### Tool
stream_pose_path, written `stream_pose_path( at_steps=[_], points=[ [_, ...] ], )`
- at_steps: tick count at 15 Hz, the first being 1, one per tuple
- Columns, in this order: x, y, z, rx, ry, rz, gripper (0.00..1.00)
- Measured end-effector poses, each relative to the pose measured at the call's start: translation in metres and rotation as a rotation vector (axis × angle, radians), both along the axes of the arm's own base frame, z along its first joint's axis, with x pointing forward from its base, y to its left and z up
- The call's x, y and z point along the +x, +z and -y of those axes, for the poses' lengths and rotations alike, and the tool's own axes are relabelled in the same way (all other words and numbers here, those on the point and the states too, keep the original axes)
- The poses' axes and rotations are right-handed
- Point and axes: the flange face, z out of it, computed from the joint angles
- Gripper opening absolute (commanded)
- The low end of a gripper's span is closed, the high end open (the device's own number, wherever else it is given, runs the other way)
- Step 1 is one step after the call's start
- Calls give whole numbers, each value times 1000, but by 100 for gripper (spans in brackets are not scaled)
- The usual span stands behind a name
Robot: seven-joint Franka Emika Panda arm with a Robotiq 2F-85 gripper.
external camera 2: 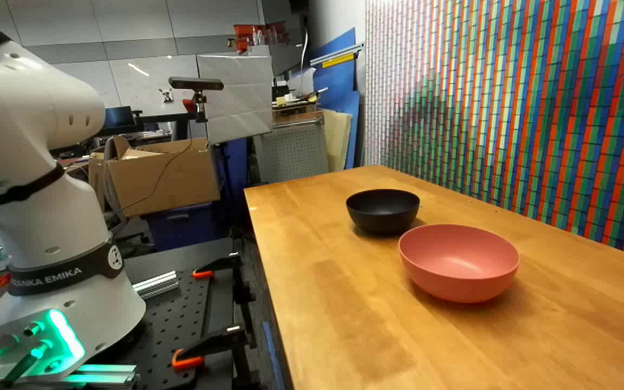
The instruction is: Place the black bowl on top of the pink bowl
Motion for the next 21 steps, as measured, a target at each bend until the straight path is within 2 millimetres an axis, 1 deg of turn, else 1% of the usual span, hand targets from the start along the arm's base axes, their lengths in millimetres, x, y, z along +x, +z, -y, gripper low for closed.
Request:
stream_pose_path(
  at_steps=[4,7,9,12,14,15,18,21],
  points=[
    [0,7,0,-3,0,16,100],
    [3,3,-5,0,17,8,100],
    [15,-1,-18,17,65,30,100],
    [48,-13,-50,86,173,105,100],
    [72,-32,-72,133,247,124,100],
    [84,-45,-83,156,281,122,100],
    [114,-93,-109,224,363,85,100],
    [135,-144,-129,266,419,23,100]
  ],
)
